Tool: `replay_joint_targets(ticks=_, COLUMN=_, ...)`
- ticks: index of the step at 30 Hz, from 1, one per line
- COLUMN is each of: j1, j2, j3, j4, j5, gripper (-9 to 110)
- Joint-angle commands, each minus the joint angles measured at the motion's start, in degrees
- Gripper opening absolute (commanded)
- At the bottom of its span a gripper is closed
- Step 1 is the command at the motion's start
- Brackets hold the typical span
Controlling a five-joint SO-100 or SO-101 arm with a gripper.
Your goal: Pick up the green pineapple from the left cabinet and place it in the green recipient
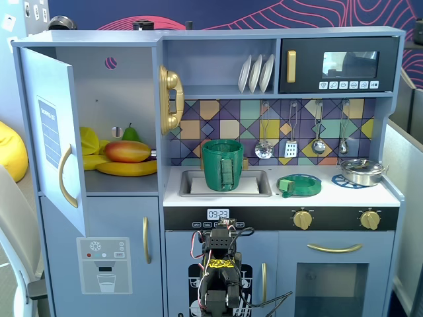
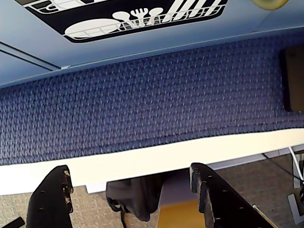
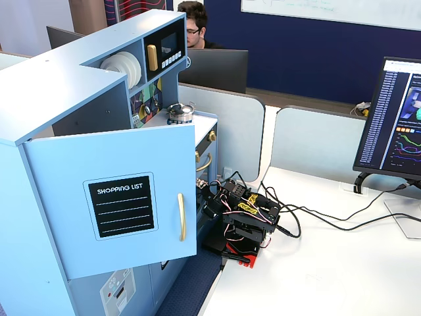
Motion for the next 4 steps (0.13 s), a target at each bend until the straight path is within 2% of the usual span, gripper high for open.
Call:
replay_joint_targets(ticks=1, j1=0.0, j2=-0.4, j3=1.6, j4=9.6, j5=1.0, gripper=23)
replay_joint_targets(ticks=4, j1=0.5, j2=-0.4, j3=1.6, j4=9.6, j5=1.0, gripper=23)
